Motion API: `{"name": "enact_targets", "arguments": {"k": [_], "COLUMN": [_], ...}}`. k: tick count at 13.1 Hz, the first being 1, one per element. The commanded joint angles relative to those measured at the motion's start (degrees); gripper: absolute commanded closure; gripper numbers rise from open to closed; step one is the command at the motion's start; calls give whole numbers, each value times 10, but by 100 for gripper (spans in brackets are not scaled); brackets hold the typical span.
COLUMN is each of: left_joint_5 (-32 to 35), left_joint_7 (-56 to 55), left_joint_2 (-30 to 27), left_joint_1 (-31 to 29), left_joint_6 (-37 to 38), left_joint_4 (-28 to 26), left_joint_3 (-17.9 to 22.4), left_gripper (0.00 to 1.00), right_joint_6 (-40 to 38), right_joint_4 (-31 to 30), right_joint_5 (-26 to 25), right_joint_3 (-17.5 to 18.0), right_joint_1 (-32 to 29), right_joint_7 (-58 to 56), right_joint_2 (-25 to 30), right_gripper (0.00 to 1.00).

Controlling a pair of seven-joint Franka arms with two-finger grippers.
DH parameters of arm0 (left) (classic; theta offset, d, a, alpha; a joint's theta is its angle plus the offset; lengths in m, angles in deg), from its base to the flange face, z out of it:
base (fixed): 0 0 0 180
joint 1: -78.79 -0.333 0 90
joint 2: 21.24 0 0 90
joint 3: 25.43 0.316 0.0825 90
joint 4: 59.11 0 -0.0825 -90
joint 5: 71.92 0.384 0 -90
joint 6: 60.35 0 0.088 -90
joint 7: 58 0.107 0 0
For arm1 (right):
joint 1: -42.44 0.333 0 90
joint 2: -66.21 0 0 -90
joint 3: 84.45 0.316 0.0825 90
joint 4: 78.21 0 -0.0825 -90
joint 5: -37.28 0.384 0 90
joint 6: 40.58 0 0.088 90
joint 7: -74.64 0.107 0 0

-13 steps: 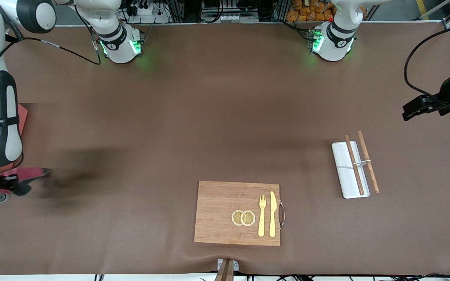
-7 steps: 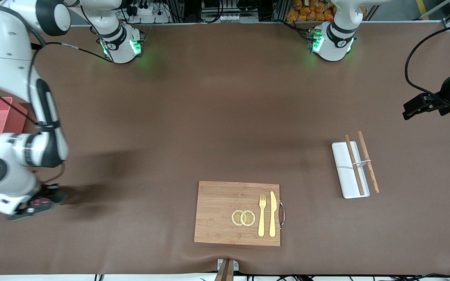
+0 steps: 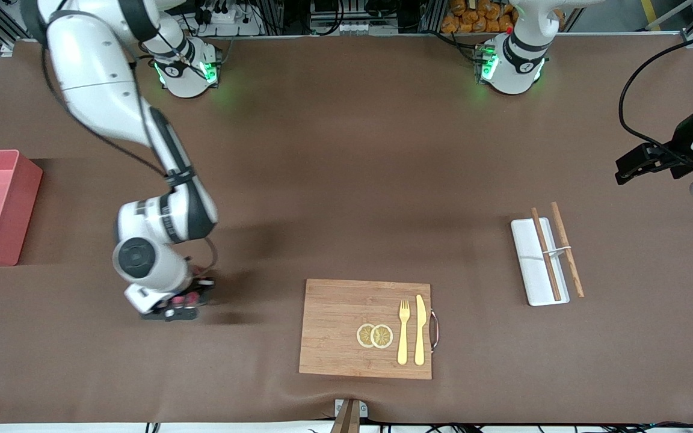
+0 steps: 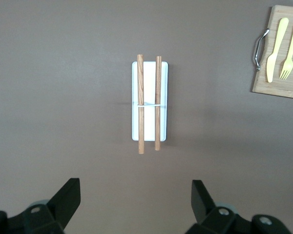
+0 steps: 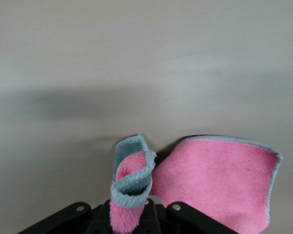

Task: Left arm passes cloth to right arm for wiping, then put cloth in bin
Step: 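Wipe the table with the cloth in the right gripper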

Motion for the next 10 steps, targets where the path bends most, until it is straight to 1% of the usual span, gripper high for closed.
{"name": "enact_targets", "arguments": {"k": [1, 2, 3, 4, 6, 7, 8, 10], "left_joint_5": [-19, -20, -19, -20, -20, -20, -19, -20], "left_joint_7": [-7, -9, -9, -9, -11, -21, -27, -27], "left_joint_2": [-15, -12, -11, -11, -11, -11, -11, -9], "left_joint_1": [0, 0, 0, 0, 0, 0, 1, 0], "left_joint_6": [-17, -23, -25, -26, -26, -25, -24, -23], "left_joint_4": [-12, -13, -13, -13, -14, -15, -16, -16], "left_joint_3": [0, -4, -4, -4, -12, -12, -12, -16], "left_gripper": [0, 0, 0, 0, 0, 0, 0, 0], "right_joint_6": [-8, -6, -11, -19, -95, -119, -151, -192], "right_joint_4": [-4, 0, 4, 3, 1, 1, 3, 4], "right_joint_5": [81, 116, 132, 131, 125, 122, 117, 114], "right_joint_3": [3, 3, 2, 3, -5, -11, -13, -22], "right_joint_1": [56, 74, 78, 70, 61, 47, 27, -31], "right_joint_7": [120, 141, 139, 134, 131, 120, 83, -21], "right_joint_2": [15, 16, 17, 30, 69, 95, 112, 138], "right_gripper": [100, 100, 100, 100, 100, 100, 100, 100]}}
